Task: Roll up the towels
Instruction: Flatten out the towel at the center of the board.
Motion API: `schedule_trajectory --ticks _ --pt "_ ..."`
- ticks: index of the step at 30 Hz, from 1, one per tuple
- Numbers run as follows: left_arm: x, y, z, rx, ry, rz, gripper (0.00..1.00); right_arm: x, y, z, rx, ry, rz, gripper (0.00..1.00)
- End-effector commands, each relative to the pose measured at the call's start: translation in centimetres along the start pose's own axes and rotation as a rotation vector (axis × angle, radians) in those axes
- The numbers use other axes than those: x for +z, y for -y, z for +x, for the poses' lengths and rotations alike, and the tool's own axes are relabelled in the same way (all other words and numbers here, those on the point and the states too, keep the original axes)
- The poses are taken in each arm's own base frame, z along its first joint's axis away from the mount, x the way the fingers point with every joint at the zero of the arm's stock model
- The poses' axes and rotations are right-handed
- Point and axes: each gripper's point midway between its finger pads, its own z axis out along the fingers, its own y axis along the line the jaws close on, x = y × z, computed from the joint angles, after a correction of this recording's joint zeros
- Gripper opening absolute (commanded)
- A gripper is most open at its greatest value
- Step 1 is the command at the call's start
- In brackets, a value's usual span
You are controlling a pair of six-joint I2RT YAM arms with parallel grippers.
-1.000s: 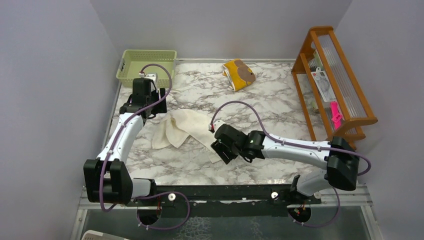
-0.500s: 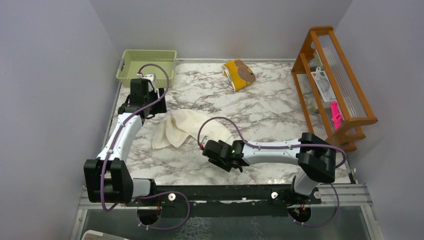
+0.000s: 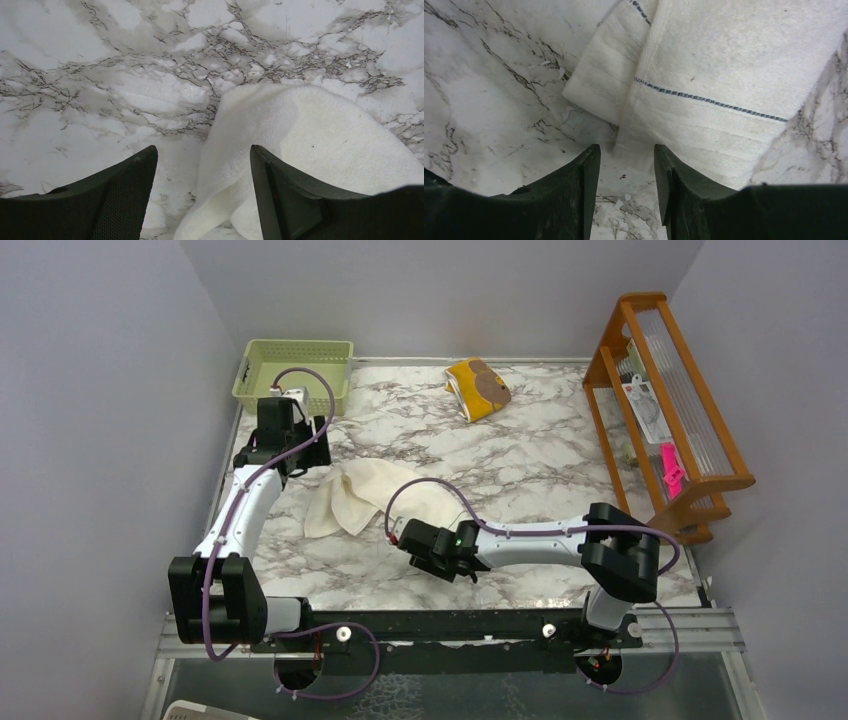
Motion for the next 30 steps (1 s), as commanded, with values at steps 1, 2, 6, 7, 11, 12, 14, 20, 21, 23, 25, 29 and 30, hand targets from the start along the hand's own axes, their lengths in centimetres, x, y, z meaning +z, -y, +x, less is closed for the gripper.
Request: schedule_trajectory --ticks 1,2,6,7,11,12,14,20,21,23,25,29,30 --pt "-0.1 -0.1 -0.3 -0.005 0.023 0.015 0.71 0.4 -1.9 -1.0 -0.002 0.023 -0.086 0.37" --pt "-0.1 -0.1 -0.3 -0.006 0.023 0.014 0.71 0.6 -2.0 -0.7 0.001 0.012 -0.092 0.31" --pt "-0.2 -0.2 -0.3 -0.008 0.026 0.013 0.71 1.0 -2.1 0.4 0.021 -0.032 -0.102 0.18" --pt "-0.3 -0.3 -0.2 -0.011 0.027 0.013 0.71 1.0 -2.0 0.6 0.034 -0.041 -0.103 0.15" --pt "-0.4 -0.3 -0.3 -0.013 0.03 0.013 0.71 1.3 -1.1 1.5 0.082 -0.08 -0.089 0.01" --pt "-0.5 -0.3 -0.4 -0.012 0.034 0.012 0.71 1.2 -0.9 1.4 0.09 -0.076 -0.085 0.01" --pt "-0.6 -0.4 -0.5 -0.013 0.038 0.01 0.71 0.4 -0.2 0.6 0.121 -0.05 -0.078 0.01" --pt "-0.9 -1.1 -0.7 -0.026 0.059 -0.026 0.71 -5.6 6.5 -5.4 0.315 0.177 -0.017 0.01" --pt "-1.0 -1.2 -0.8 -0.029 0.062 -0.03 0.71 -6.7 7.9 -6.2 0.35 0.217 -0.001 0.01" --pt "-1.0 -1.3 -0.8 -0.03 0.066 -0.032 0.71 -9.1 10.7 -7.6 0.41 0.295 0.032 0.01" --pt "-1.0 -1.3 -0.8 -0.03 0.065 -0.03 0.71 -11.3 13.4 -8.8 0.467 0.369 0.074 0.01" --pt "-0.8 -0.8 -0.5 -0.026 0.053 -0.001 0.7 -13.6 18.2 -9.3 0.592 0.46 0.118 0.01" --pt "-0.7 -0.5 -0.3 -0.023 0.048 0.021 0.69 -13.5 19.3 -9.1 0.627 0.468 0.121 0.01"
